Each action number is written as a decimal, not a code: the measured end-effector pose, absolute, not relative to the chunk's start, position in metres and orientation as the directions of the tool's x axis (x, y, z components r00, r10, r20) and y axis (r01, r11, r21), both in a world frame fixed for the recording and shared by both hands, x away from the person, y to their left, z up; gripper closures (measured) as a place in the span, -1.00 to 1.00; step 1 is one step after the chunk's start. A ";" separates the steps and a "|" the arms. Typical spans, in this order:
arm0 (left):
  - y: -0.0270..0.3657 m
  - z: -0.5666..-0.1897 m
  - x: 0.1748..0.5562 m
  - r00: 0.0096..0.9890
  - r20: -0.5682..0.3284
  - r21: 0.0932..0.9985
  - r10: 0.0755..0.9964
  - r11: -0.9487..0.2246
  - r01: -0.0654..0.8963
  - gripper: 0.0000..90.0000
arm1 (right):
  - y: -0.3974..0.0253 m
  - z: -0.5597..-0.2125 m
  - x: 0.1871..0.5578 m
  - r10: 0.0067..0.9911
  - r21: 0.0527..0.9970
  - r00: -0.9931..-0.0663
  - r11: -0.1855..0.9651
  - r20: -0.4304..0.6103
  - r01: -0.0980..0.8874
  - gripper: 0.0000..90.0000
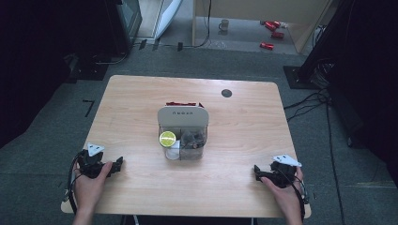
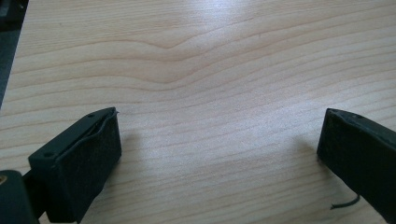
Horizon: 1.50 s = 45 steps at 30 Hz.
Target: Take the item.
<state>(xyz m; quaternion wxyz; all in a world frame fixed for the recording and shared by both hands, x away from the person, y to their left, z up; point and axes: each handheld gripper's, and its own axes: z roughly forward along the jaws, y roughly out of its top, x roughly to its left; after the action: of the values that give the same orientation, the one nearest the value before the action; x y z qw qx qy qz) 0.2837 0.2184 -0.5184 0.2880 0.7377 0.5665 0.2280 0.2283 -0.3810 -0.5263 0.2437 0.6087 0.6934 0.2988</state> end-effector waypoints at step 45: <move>0.218 -0.518 0.286 0.259 0.010 0.682 0.966 -0.196 0.704 -1.00 | -0.252 -0.413 0.263 0.937 0.839 -0.337 0.112 0.089 0.532 0.02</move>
<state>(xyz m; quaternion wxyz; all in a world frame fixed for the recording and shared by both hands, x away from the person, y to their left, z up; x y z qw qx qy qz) 0.2860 0.2182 -0.5184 0.2881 0.7393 0.5647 0.2270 0.2634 -0.2519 -0.4134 0.2439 0.5214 0.7046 0.4150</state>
